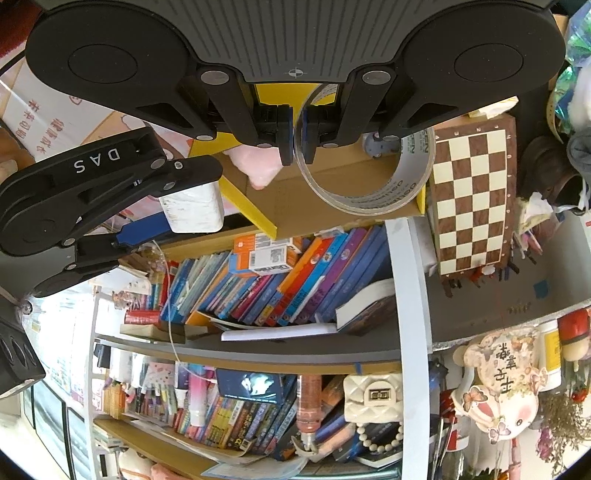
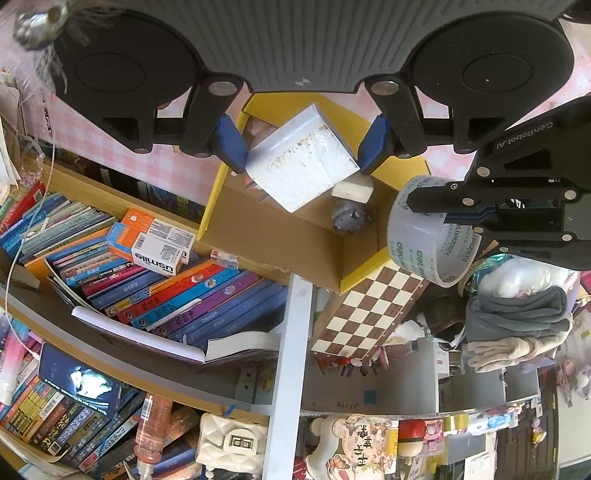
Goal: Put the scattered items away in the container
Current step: 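Lift the clear tape roll and white block and carry both toward the yellow box, then lower the tape roll with the left gripper while the right lowers the white block into the box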
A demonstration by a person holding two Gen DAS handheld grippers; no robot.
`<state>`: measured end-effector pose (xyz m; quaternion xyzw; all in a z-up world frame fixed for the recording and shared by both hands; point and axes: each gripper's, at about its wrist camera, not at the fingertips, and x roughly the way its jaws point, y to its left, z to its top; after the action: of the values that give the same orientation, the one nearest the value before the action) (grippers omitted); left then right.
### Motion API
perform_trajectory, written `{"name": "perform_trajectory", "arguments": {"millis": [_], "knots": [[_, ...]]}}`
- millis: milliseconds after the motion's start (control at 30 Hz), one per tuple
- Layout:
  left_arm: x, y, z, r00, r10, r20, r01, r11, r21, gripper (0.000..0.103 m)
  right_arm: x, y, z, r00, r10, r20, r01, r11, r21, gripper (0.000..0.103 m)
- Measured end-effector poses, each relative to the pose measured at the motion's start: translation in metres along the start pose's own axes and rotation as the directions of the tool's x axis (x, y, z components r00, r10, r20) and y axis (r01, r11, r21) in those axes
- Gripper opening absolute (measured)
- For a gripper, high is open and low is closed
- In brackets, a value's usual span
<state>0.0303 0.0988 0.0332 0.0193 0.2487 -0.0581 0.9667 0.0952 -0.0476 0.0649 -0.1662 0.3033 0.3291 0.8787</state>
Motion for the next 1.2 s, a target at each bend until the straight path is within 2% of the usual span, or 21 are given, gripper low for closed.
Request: {"name": "perform_trajectory", "arguments": {"millis": [633,1200], "knots": [[0.038,0.014,0.02,1.0,-0.001,-0.03,0.002,0.999,0.035,0.003,0.036,-0.017,0.023,1.0,0.025,0.0,-0.025,1.0,-0.003,0.064],[0.093,0.032,0.022,0.994,0.003,-0.11,0.002,0.999,0.051,0.003,0.094,-0.036,0.052,1.0,0.023,-0.01,-0.023,0.999,-0.026,0.064]]}}
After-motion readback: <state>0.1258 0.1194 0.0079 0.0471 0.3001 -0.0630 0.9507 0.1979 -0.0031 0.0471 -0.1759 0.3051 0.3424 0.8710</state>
